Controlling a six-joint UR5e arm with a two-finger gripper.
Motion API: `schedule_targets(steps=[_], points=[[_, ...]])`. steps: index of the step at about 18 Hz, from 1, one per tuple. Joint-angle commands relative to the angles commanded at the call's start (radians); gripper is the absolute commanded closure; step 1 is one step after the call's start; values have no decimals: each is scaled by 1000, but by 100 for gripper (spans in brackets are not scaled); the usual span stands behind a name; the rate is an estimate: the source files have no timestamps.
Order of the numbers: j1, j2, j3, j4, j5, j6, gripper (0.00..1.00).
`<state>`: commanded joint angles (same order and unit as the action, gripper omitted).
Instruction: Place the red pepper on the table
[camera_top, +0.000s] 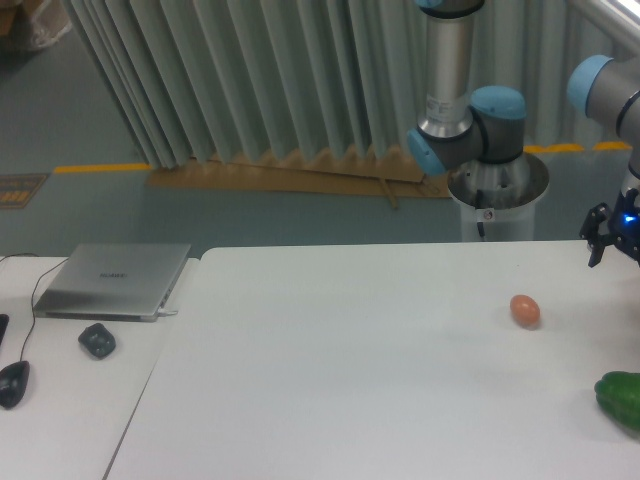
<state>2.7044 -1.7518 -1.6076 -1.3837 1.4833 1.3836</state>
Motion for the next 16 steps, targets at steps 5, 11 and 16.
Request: schedule_targets(steps=[5,11,16], points=[[11,-2,12,0,23,29,0],[44,-47,41,55,147,251,0],[201,-161,109,173,181,617,0]])
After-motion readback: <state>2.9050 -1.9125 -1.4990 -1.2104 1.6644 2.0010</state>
